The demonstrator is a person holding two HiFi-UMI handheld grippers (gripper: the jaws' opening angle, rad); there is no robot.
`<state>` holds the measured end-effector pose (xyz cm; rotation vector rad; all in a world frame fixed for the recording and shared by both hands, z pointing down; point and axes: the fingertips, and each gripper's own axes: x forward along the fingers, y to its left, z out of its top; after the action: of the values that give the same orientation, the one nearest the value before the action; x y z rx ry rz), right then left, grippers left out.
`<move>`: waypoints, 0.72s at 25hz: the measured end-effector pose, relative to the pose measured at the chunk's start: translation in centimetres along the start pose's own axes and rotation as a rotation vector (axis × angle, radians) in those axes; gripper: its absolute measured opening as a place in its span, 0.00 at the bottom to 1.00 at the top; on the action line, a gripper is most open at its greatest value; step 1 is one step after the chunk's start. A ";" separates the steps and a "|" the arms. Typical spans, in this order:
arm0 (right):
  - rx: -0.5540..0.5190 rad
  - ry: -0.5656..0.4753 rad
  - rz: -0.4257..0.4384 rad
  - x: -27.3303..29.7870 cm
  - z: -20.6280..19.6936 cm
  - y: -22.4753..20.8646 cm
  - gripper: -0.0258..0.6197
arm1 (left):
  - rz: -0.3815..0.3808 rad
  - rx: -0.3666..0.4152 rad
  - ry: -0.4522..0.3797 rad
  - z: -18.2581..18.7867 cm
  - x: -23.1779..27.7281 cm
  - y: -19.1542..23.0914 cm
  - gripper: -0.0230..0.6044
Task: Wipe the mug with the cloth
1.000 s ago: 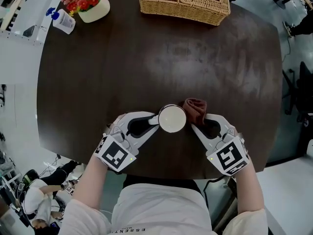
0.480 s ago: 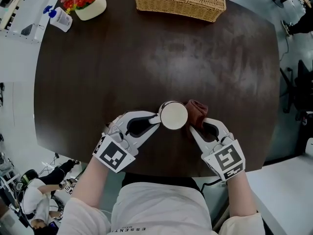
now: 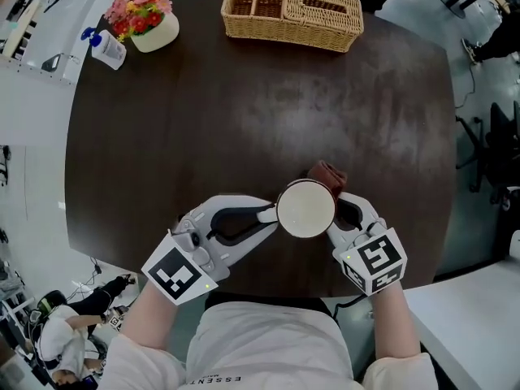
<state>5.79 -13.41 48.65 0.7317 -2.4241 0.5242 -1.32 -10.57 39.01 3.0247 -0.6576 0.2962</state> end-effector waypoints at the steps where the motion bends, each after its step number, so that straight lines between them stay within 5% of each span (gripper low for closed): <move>1: 0.000 -0.028 0.011 -0.1 0.9 0.2 0.17 | -0.006 0.004 -0.011 0.9 0.1 0.0 0.14; 7: -0.078 -0.172 0.123 -0.6 4.9 3.0 0.17 | -0.018 0.032 -0.032 3.3 0.2 0.2 0.14; 18: -0.046 -0.226 0.218 -0.4 5.6 5.4 0.17 | -0.038 0.013 -0.040 2.9 -0.4 1.0 0.14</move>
<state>0.65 -11.89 43.02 0.5341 -2.7366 0.4906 -1.59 -11.51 36.07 3.0595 -0.6030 0.2397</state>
